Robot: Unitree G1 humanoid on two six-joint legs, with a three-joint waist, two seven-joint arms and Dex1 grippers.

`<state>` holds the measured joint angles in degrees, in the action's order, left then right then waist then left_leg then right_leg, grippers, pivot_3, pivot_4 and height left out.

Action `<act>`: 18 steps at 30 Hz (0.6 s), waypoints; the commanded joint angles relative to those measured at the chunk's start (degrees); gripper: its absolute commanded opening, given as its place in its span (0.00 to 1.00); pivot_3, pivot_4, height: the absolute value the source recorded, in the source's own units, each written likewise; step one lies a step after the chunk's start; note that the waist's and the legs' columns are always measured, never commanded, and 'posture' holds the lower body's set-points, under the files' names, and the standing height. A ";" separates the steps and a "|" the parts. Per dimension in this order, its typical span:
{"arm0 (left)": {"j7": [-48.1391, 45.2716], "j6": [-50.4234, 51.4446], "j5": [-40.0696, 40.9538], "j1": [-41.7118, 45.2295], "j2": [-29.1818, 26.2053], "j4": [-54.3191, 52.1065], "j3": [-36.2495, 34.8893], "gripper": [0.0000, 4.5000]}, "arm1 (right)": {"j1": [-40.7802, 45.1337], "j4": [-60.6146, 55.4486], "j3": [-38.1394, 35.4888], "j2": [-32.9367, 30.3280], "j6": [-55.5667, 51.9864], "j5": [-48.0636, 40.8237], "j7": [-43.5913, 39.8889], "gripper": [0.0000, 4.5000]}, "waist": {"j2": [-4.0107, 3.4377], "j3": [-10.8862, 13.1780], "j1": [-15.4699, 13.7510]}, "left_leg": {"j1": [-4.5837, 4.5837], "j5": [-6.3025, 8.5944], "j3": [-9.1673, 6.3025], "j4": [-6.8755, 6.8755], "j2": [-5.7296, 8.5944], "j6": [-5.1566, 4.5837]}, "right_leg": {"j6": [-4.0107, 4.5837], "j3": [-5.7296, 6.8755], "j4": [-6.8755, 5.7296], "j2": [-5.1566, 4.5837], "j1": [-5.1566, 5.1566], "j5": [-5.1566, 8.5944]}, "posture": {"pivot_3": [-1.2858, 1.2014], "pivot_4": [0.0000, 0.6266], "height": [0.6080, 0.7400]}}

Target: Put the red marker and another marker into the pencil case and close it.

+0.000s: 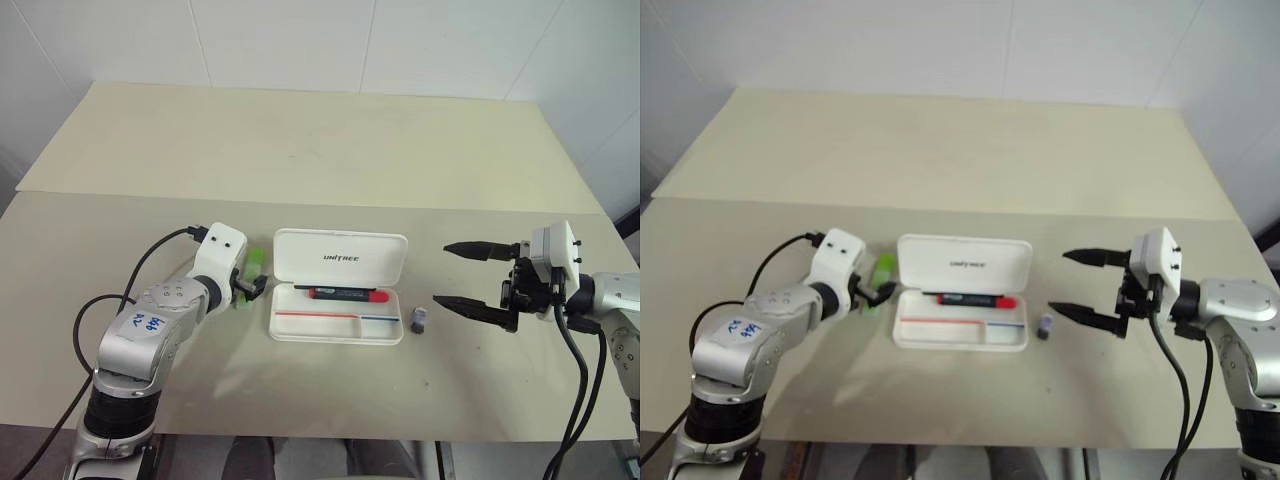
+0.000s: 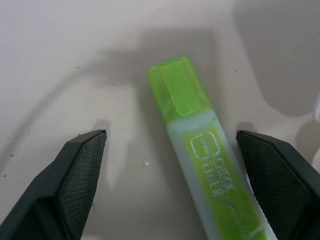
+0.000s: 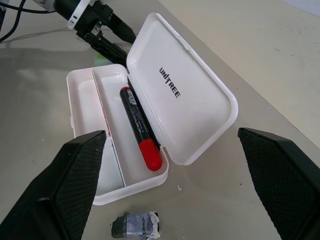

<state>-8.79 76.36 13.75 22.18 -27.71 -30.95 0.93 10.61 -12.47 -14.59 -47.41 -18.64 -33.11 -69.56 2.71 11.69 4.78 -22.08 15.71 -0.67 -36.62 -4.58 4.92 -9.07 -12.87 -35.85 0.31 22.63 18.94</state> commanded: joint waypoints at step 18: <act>-3.06 -13.02 -2.44 0.39 -5.35 9.79 -5.10 0.25 | 0.04 -0.75 -1.60 -0.93 1.13 -0.03 0.70 1.00 | 0.01 0.01 2.46 | 0.11 -0.33 -0.29 -0.50 0.21 -0.28 | 0.82 -0.22 -0.04 0.12 -0.16 -0.07 | 0.52 0.24 1.00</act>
<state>-12.11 66.46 13.76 21.58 -31.10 -23.11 -0.60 10.49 -12.49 -14.59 -47.41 -18.58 -32.75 -69.16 2.72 11.70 7.24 -21.97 15.33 -1.00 -37.12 -4.33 4.62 -8.26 -13.09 -35.90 0.43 22.47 18.85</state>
